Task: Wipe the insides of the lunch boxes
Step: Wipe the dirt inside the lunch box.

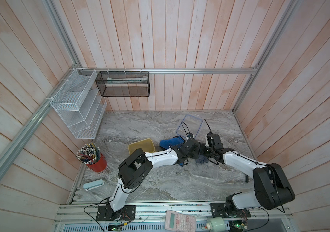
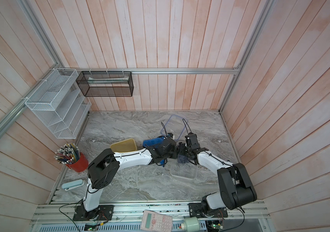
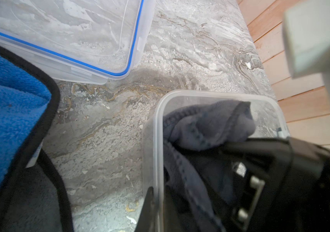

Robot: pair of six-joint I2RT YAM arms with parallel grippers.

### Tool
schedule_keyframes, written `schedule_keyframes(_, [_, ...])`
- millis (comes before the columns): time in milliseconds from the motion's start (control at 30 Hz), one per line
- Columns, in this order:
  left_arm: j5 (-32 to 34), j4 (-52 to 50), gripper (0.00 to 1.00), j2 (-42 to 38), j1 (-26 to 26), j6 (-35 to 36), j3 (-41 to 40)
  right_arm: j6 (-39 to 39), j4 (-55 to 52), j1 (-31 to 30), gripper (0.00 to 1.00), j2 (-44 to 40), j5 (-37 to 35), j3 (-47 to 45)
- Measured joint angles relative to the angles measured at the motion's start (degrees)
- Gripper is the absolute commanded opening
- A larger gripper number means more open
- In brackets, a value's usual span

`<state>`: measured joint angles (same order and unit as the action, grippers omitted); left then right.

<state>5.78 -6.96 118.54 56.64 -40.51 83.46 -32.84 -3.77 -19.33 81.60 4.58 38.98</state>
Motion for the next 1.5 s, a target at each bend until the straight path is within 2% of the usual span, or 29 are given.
schedule_keyframes(267, [-1.20, -0.74, 0.00, 0.00, -0.52, 0.02, 0.33, -2.75, 1.55, -4.02, 0.00, -7.37, 2.03, -7.32])
schedule_keyframes(567, [-1.38, -0.04, 0.00, 0.00, -1.25, 0.61, 0.37, -2.95, -5.57, -5.09, 0.00, -15.65, 1.95, -10.08])
schedule_keyframes(1100, [-0.83, 1.09, 0.00, -0.02, -1.18, 1.55, 0.37, 3.32, -15.54, 4.66, 0.00, -17.68, -3.65, -6.95])
schedule_keyframes(1500, [-0.07, 1.36, 0.00, -0.02, -1.14, 2.14, 0.37, 3.80, -12.52, 5.14, 0.00, -19.61, 1.51, -4.94])
